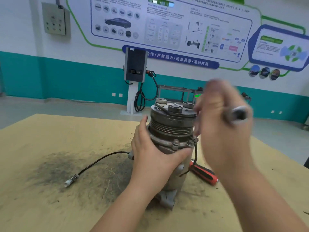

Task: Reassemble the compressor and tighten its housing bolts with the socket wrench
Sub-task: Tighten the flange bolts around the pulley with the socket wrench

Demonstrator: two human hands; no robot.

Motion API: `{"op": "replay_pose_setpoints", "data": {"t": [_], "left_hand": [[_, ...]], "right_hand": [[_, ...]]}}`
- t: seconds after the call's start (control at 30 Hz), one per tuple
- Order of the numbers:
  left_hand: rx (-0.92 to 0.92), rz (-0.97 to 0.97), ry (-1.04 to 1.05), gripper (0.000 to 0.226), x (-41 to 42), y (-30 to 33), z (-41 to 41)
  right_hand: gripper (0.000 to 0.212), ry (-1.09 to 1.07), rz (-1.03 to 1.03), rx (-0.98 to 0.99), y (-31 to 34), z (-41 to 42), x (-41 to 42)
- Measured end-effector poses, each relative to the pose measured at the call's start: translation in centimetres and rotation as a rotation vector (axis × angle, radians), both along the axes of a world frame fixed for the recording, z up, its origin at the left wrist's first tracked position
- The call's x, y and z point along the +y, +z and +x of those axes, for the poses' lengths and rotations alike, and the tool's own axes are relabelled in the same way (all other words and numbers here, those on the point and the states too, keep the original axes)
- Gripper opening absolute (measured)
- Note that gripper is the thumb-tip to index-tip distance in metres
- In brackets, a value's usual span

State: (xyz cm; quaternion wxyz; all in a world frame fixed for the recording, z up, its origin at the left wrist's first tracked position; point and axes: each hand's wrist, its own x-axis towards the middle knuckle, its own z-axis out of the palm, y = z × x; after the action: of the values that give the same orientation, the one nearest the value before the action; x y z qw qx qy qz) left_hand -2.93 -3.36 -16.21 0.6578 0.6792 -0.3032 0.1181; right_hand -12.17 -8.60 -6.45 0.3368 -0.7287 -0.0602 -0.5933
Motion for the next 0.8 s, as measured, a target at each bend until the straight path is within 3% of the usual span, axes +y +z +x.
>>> {"op": "replay_pose_setpoints", "data": {"t": [0.13,0.33,0.53,0.8], "left_hand": [[-0.007,0.054,-0.022,0.114,0.3,-0.6,0.0],[-0.041,0.061,-0.018,0.109,0.6,-0.3,0.3],[-0.031,0.052,-0.033,0.108,0.8,-0.2,0.3],[-0.048,0.072,-0.026,0.106,0.7,-0.2,0.1]], "right_hand": [[0.043,0.3,0.573,-0.132,0.2,-1.7,-3.9],[0.057,0.483,0.97,-0.073,-2.1,-1.5,-5.4],[0.054,0.554,1.078,-0.054,-2.3,-0.8,-7.0],[0.054,0.755,1.175,0.237,-1.3,0.4,-9.2]]}}
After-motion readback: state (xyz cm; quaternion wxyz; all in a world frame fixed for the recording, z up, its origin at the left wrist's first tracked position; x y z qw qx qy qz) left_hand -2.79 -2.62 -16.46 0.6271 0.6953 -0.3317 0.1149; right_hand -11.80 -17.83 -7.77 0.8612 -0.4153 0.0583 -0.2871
